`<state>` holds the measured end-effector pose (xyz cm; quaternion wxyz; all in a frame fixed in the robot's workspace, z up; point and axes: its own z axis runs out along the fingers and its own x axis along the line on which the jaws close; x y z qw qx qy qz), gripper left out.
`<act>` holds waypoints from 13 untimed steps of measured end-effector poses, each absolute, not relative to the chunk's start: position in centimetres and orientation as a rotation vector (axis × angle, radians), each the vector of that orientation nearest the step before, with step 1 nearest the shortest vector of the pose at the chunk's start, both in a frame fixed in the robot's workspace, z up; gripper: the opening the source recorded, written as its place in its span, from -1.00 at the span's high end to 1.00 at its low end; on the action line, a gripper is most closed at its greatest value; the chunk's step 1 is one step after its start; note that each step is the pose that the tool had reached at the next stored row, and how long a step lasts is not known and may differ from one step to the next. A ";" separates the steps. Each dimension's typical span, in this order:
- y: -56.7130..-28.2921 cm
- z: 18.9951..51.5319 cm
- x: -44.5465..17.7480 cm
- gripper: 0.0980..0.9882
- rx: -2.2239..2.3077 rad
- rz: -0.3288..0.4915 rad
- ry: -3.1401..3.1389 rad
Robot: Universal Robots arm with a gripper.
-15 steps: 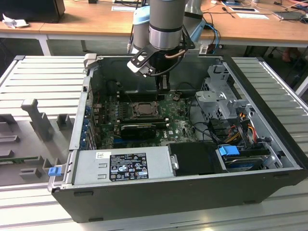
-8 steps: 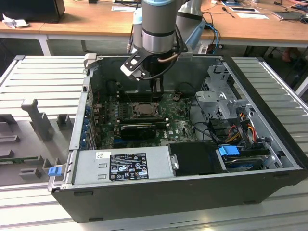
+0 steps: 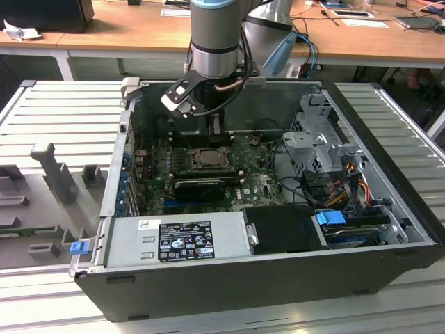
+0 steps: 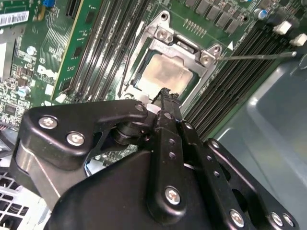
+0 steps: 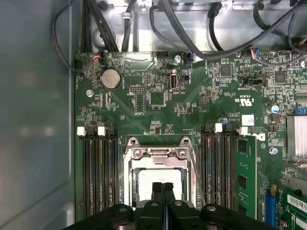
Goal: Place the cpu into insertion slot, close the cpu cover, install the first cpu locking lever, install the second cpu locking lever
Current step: 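Close the cpu cover, then install the first cpu locking lever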
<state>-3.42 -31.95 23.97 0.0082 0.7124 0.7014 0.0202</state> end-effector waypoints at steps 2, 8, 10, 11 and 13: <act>-31.9 24.0 -3.6 0.98 2.226 0.063 2.192; -31.9 24.0 -4.3 0.98 2.226 0.063 2.192; -32.0 24.0 -4.3 0.98 2.226 0.063 2.193; -32.0 24.0 -4.3 0.98 2.226 0.063 2.192; -32.0 24.1 -4.3 0.98 2.226 0.063 2.192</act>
